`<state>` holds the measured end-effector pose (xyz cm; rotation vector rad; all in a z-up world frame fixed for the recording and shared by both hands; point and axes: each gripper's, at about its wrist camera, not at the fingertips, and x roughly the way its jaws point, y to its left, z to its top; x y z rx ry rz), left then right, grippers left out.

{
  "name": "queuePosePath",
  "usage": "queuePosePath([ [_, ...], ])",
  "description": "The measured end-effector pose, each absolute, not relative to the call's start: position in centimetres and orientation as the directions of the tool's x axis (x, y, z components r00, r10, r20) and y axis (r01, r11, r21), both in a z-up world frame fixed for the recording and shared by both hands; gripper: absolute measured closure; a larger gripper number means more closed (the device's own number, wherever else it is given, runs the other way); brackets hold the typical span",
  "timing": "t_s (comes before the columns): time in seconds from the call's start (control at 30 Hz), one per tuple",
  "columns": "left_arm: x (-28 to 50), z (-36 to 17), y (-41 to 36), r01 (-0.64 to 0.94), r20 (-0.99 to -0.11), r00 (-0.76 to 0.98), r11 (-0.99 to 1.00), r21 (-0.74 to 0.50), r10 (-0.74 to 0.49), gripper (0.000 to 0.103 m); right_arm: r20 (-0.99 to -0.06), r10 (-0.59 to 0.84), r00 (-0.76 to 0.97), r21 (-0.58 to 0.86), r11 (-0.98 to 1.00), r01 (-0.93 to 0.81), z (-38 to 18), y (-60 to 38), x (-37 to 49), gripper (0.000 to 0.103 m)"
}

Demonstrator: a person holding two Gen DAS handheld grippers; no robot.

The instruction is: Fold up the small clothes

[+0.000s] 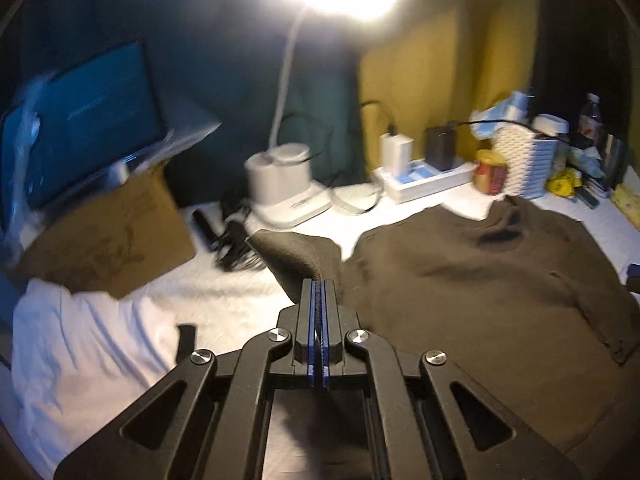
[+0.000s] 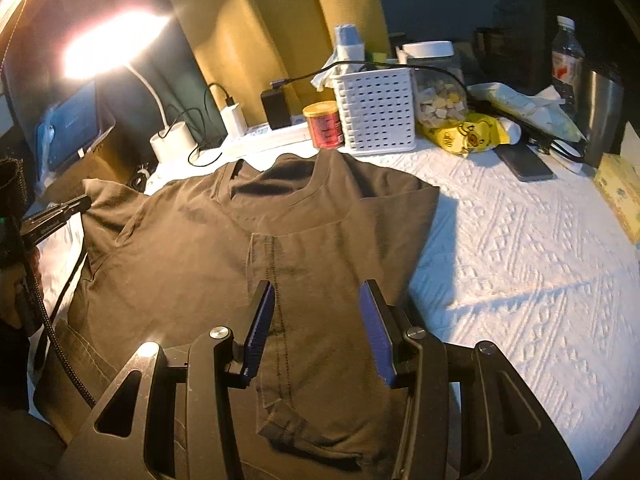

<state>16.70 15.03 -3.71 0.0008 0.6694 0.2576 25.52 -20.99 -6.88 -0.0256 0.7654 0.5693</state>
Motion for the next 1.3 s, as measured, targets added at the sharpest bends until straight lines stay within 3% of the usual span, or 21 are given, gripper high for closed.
queuePosePath([
  [0.27, 19.4, -3.8, 9.1, -0.094, -0.635, 0.765, 0.994, 0.057, 0.109, 0.102, -0.646, 0.487, 0.588, 0.206, 0.853, -0.48, -7.2, -23.3, 25.6, 0.056],
  [0.57, 22.3, -8.4, 4.3, 0.036, -0.774, 0.631, 0.999, -0.036, -0.051, 0.101, -0.642, 0.486, 0.593, 0.232, 0.86, -0.454, -7.6, -25.5, 25.5, 0.056],
  [0.7, 22.1, -9.6, 3.3, 0.081, -0.806, 0.57, 0.988, -0.133, -0.156, 0.1, -0.643, 0.481, 0.596, 0.237, 0.865, -0.443, -7.7, -26.0, 25.5, 0.056],
  [0.93, 18.3, -7.5, 5.4, 0.059, -0.791, 0.595, 0.99, -0.131, -0.14, 0.099, -0.641, 0.483, 0.597, 0.231, 0.863, -0.45, -7.5, -25.7, 24.9, 0.056],
  [1.0, 17.2, -7.1, 7.0, 0.017, -0.791, 0.605, 0.995, -0.097, -0.088, 0.087, -0.642, 0.483, 0.595, 0.227, 0.861, -0.454, -7.5, -25.4, 24.7, 0.056],
  [1.07, 16.2, -7.0, 8.7, -0.04, -0.783, 0.621, 0.996, -0.074, -0.033, 0.029, -0.646, 0.482, 0.591, 0.223, 0.86, -0.458, -7.6, -25.1, 24.5, 0.056],
  [1.1, 15.6, -7.0, 9.8, -0.069, -0.773, 0.634, 0.994, -0.089, -0.025, 0.025, -0.648, 0.482, 0.59, 0.222, 0.86, -0.46, -7.6, -25.0, 24.4, 0.056],
  [1.3, 15.2, -9.3, 13.2, -0.15, -0.8, 0.6, 0.982, -0.117, -0.003, 0.025, -0.649, 0.488, 0.583, 0.21, 0.852, -0.479, -7.4, -23.8, 23.9, 0.056],
])
